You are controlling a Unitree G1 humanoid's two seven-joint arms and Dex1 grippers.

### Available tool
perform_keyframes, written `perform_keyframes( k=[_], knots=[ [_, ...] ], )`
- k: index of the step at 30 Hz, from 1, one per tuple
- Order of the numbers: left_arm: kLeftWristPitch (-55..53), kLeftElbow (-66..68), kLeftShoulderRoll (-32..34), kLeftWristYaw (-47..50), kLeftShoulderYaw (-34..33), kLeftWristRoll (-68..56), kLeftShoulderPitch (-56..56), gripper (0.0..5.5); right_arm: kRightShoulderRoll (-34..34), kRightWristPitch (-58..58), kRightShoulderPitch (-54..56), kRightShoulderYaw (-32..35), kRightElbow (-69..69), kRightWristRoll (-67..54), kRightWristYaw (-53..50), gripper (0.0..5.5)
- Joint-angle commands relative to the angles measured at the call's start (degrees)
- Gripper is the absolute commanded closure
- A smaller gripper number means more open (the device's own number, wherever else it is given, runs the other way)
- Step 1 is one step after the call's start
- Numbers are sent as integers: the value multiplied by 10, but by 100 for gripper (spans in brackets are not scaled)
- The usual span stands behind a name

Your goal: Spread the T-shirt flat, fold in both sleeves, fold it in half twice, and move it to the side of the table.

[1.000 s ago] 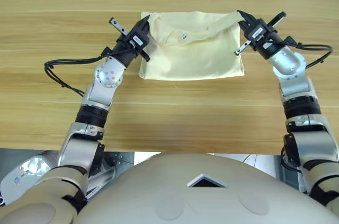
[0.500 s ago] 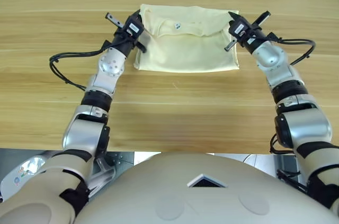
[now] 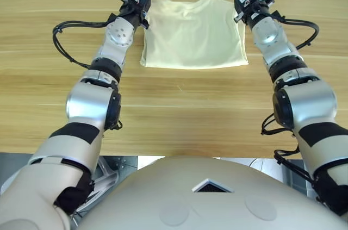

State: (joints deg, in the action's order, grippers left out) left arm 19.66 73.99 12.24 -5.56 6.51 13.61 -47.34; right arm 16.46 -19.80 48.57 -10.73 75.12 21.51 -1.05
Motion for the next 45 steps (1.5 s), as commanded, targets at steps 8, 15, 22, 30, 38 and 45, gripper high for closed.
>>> perform_keyframes(
  k=[8, 15, 22, 30, 38, 45],
  knots=[
    [90, -46, 57, 19, -145, -124, 71, 221, -27, -68, -63, -36, -59, 36, -63, 194],
    [178, -266, 23, -10, -223, -247, 237, 221, -73, -106, -171, -201, -298, 163, -6, 194],
    [157, -305, -10, -39, -224, -276, 281, 221, 8, -168, -146, -296, -295, 260, 22, 194],
    [159, -310, -43, -81, -196, -273, 258, 221, 383, -287, -437, -227, -694, 93, 194, 194],
    [171, -298, -41, -86, -175, -238, 243, 221, 417, -240, -631, 25, -741, -48, 82, 194],
    [216, -380, 13, -150, -93, -139, 275, 221, 298, -193, -599, 101, -795, -215, 66, 194]
  ],
)
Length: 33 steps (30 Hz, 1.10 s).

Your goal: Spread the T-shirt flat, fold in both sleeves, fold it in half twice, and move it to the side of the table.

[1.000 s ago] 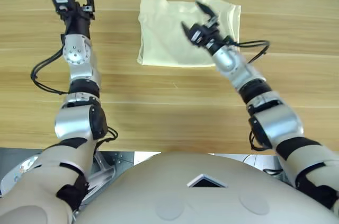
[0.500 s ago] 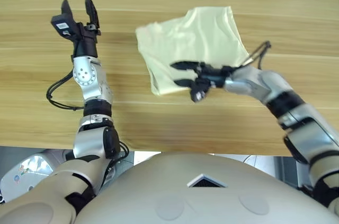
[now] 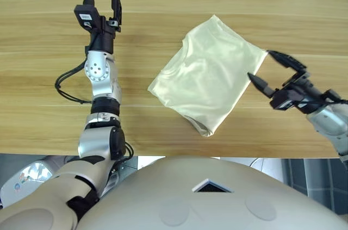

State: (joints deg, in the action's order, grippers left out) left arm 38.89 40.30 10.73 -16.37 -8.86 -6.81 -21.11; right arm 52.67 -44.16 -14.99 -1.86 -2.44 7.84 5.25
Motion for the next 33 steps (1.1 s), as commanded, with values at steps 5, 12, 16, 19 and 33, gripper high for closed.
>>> perform_keyframes(
  k=[5, 12, 16, 19, 33],
  knots=[
    [71, -25, 87, -108, 180, 203, -15, 221, -154, 89, 94, -65, 71, 28, 24, 194],
    [69, 96, 62, -88, 333, 381, -142, 221, -207, 113, 145, -82, 154, 138, -15, 194],
    [62, 174, 34, -5, 388, 460, -204, 221, -217, 114, 147, -93, 146, 164, -10, 194],
    [63, 218, 10, 22, 408, 475, -235, 221, -214, 119, 145, -97, 128, 174, 1, 194],
    [33, 170, 163, 119, 374, 441, -111, 221, -193, 157, 51, -77, -36, 183, 59, 194]
  ],
)
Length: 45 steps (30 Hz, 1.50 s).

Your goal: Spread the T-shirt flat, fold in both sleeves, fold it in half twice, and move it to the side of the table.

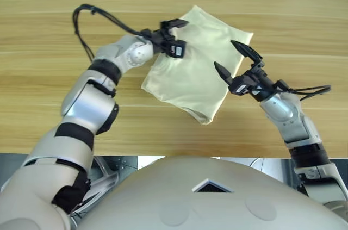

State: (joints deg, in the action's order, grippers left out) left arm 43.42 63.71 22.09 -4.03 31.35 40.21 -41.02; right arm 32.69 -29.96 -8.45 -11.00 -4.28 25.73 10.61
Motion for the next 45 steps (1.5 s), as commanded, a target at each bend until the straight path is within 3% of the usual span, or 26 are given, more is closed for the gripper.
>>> perform_keyframes(
  k=[1, 4, 7, 9, 14, 20, 22, 26, 28, 33, 45],
  knots=[
    [-21, -97, 63, -5, -41, -43, 120, 221, 6, 17, -19, 15, -22, 7, 6, 194],
    [-75, -254, 89, -8, -91, -98, 263, 221, 4, 27, -27, 19, -27, 14, 6, 194],
    [-176, -456, 45, -8, -131, -176, 426, 221, 5, 31, -28, 15, -25, 28, 8, 194],
    [-233, -542, 11, 3, -144, -197, 477, 221, 6, 33, -32, 18, -25, 28, 7, 194],
    [-314, -654, -28, 59, -213, -184, 482, 221, 8, 17, -55, 22, -25, 23, 4, 194],
    [-243, -757, -21, 98, -303, -212, 463, 221, -2, 6, -84, -8, -37, 16, 22, 194],
    [-214, -795, -26, 67, -286, -253, 491, 221, -5, 9, -80, -14, -16, 14, 23, 194],
    [-134, -839, 6, -35, -117, -244, 620, 221, -13, 14, -66, -11, 15, 9, 15, 194],
    [-103, -808, 31, -59, -76, -198, 657, 221, -15, 18, -53, -6, 28, 10, 10, 194],
    [-48, -740, 79, -97, -46, -169, 672, 221, -21, 21, -22, -11, 55, 11, 12, 194],
    [-54, -673, 27, -28, -83, -121, 639, 221, -18, 25, -10, -14, 68, 15, 18, 194]
  ],
)
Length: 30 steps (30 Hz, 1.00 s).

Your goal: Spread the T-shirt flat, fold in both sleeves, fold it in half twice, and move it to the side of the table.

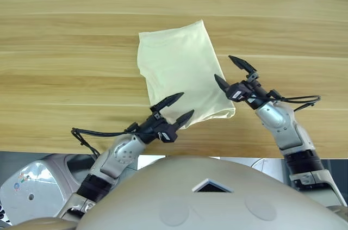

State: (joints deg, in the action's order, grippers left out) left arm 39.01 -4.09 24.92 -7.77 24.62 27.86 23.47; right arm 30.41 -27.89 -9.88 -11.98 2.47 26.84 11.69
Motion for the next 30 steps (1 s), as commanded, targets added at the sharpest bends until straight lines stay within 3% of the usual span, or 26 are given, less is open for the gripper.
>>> perform_keyframes(
  k=[1, 20, 25, 30],
  knots=[
    [-11, 4, -3, 10, -17, 0, -5, 221, 5, 4, 4, -8, 3, 11, 6, 194],
    [-81, -34, 60, -27, -22, 79, 64, 221, 35, 6, 1, -8, -37, 10, 35, 194],
    [-56, -71, 22, 2, -53, -29, 61, 221, 34, 3, 2, -9, -27, 14, 34, 194],
    [-65, -76, 17, 33, -122, -43, 50, 221, 41, -3, -9, -9, -40, 10, 42, 194]
  ],
)
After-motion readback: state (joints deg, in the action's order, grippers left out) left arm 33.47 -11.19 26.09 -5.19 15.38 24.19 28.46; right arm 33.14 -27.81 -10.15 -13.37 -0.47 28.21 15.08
